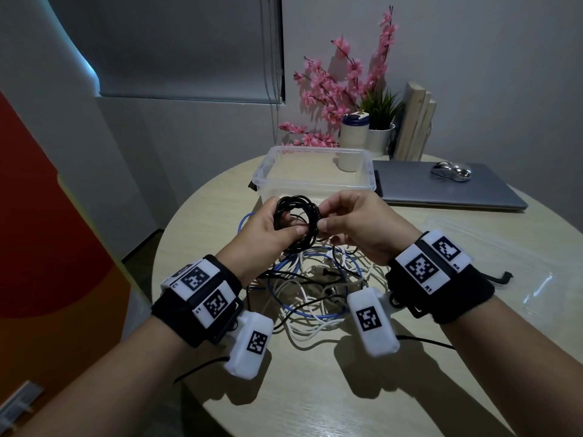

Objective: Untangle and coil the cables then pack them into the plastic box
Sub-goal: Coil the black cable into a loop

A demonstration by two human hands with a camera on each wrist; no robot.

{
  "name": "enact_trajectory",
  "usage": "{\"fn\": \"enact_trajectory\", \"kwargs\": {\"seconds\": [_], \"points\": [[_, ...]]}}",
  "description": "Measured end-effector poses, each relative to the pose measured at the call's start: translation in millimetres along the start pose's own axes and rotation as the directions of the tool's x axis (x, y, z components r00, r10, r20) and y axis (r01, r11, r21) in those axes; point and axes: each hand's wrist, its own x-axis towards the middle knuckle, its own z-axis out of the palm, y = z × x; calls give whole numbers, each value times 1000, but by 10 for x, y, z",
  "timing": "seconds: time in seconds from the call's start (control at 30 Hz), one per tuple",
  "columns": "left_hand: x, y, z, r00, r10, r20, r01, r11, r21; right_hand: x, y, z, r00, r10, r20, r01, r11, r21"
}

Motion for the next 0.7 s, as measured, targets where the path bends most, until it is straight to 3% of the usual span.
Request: {"fn": "enact_trajectory", "kwargs": {"seconds": [0.17, 0.7], "points": [[-13, 27, -2, 1000, 3, 19, -2, 999, -42, -9, 12, 29, 1000, 9, 5, -9, 1000, 19], [-5, -3, -14, 998, -37, -42, 40, 996, 77, -28, -8, 9, 1000, 8, 10, -8, 999, 43]]}}
